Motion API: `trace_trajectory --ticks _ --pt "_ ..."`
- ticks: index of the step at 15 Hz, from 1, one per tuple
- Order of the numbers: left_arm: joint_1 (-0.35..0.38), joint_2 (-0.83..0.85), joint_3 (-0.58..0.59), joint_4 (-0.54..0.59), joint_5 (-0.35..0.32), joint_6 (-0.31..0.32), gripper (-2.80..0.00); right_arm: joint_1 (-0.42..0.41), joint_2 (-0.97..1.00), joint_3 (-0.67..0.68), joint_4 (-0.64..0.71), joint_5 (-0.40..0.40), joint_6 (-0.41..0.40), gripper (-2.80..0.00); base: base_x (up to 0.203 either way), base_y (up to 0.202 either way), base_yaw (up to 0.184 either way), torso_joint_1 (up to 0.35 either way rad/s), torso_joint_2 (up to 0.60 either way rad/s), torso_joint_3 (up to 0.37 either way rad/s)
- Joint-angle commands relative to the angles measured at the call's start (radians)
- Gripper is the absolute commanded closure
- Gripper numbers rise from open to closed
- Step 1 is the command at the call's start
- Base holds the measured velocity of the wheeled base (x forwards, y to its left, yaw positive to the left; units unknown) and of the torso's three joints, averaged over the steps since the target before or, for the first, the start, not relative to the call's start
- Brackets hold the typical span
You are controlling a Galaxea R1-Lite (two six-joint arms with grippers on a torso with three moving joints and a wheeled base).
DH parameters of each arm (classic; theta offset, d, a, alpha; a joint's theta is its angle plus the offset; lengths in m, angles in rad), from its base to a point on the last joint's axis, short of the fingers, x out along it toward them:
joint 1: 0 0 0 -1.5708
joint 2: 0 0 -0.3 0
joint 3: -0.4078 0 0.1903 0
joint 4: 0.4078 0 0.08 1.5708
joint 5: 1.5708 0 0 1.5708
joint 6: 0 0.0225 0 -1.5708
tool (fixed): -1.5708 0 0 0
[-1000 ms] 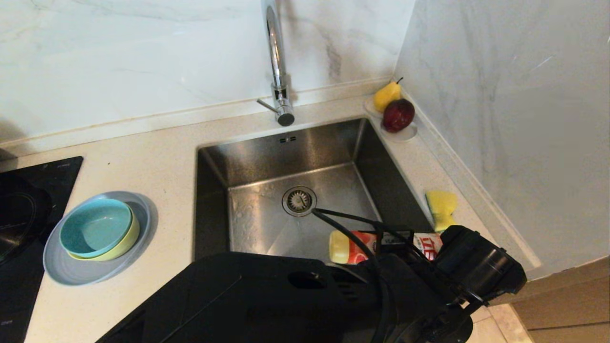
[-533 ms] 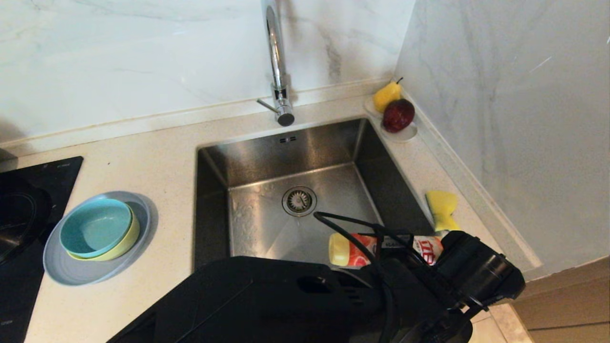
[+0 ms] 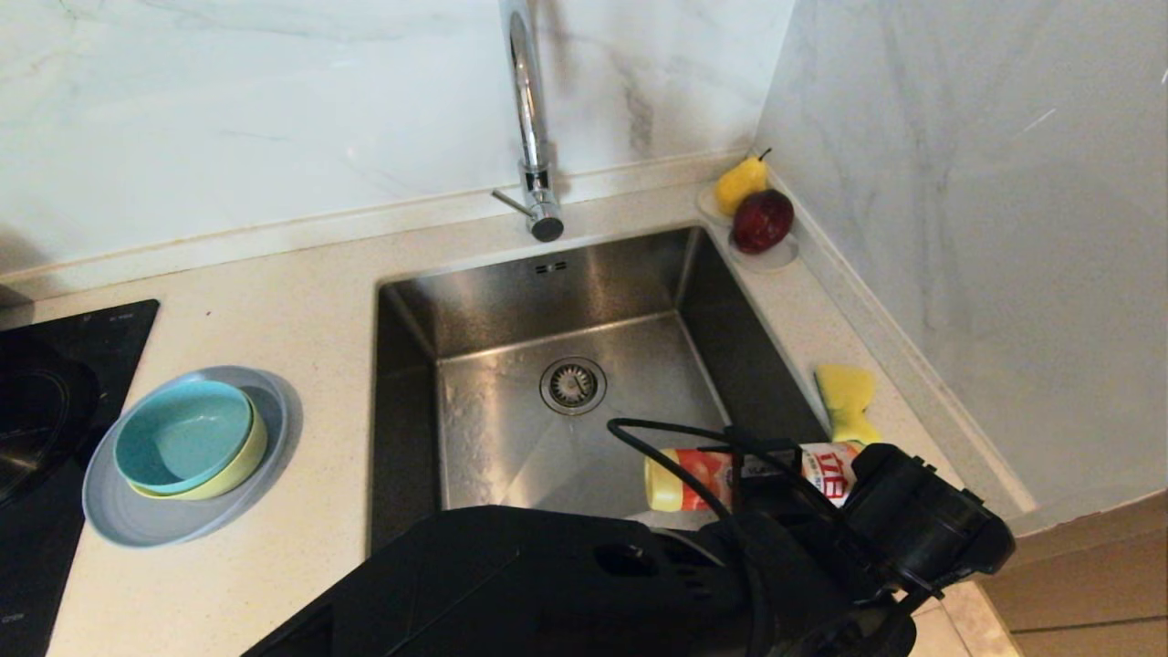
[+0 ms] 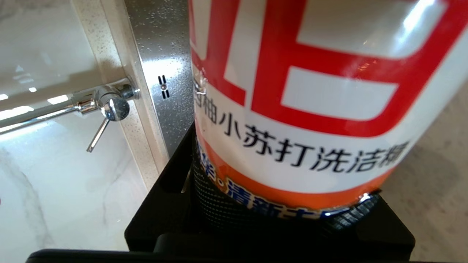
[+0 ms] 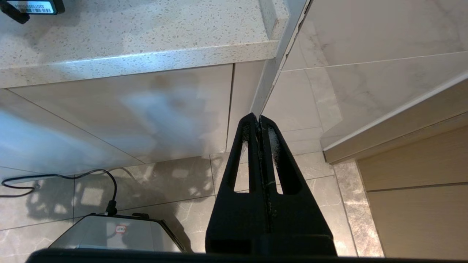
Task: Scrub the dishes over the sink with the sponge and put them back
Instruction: Squeeze it onto the sponge
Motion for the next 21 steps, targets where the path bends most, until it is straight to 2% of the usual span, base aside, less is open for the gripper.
trace_trajectory --ticks 1,3,6,8,15,21 --pt "0.004 0.003 0.000 -0.012 0.012 -0.002 0.00 0.000 -0.002 0.000 0.001 0.001 0.000 0.00 0.000 0.000 0.000 0.000 0.00 0.000" --pt "0.006 0.020 0.000 -0.078 0.059 -0.006 0.00 0.000 -0.002 0.000 0.001 0.002 0.000 0.00 0.000 0.000 0.000 0.000 0.00 0.000" --pt "0.010 0.030 -0.001 -0.074 0.083 -0.004 0.00 0.000 -0.002 0.000 0.001 0.001 0.000 0.00 0.000 0.000 0.000 0.000 0.00 0.000" --pt "0.010 0.040 -0.001 -0.072 0.139 0.000 0.00 0.000 -0.002 0.000 0.001 0.002 0.000 0.00 0.000 0.000 0.000 0.000 0.00 0.000" --pt "0.012 0.041 -0.001 -0.037 0.159 0.004 0.00 0.000 -0.002 0.000 0.001 0.001 0.001 0.00 0.000 0.000 0.000 0.000 0.00 0.000" --pt "0.013 0.043 -0.001 -0.054 0.158 0.004 0.00 0.000 -0.002 0.000 0.001 0.002 0.000 0.00 0.000 0.000 0.000 0.000 0.00 0.000"
